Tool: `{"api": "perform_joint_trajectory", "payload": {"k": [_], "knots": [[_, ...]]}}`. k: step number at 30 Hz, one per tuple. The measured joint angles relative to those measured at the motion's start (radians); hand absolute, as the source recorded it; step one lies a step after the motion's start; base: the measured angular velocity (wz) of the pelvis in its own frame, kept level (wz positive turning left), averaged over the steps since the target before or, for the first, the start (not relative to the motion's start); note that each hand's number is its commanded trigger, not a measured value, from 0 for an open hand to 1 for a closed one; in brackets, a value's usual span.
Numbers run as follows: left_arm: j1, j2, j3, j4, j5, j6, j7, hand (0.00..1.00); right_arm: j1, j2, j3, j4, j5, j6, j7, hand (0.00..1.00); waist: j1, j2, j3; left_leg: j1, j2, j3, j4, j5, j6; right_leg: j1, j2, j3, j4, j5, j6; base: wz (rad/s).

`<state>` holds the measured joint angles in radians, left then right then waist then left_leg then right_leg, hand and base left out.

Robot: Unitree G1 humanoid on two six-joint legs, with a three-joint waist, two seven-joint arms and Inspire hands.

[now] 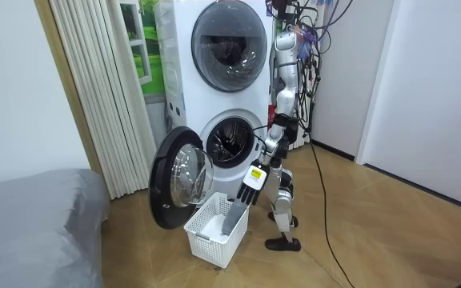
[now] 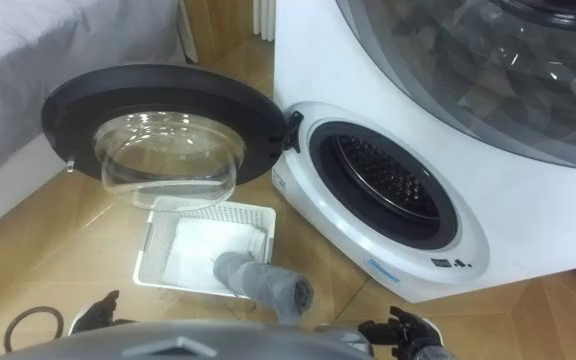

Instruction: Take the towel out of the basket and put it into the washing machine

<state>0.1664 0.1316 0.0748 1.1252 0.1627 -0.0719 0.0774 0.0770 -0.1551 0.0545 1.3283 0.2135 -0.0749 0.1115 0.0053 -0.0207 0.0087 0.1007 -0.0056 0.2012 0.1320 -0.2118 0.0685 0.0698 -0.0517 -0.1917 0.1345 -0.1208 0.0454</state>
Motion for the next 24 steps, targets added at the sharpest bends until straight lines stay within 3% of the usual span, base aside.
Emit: {"api": "perform_joint_trajectory", "payload": {"k": [19, 24], "knots": [[-0.002, 0.000, -0.006, -0.002, 0.008, -0.008, 0.019, 0.00, -0.001, 0.001, 0.003, -0.001, 0.009, -0.002, 0.003, 0.00, 0.000, -0.004, 0.0022, -0.004, 0.000, 0.000, -0.002, 0.000, 0.000, -0.006, 0.000, -0.001, 0.000, 0.000, 0.000, 0.00], [-0.029, 0.003, -0.033, -0.003, 0.052, -0.015, 0.027, 0.00, -0.026, -0.001, 0.005, 0.003, 0.000, -0.002, 0.015, 0.00, 0.000, -0.004, -0.0038, -0.045, 0.001, 0.003, 0.008, 0.001, 0.000, -0.050, -0.001, 0.001, 0.002, 0.004, -0.006, -0.02]]}}
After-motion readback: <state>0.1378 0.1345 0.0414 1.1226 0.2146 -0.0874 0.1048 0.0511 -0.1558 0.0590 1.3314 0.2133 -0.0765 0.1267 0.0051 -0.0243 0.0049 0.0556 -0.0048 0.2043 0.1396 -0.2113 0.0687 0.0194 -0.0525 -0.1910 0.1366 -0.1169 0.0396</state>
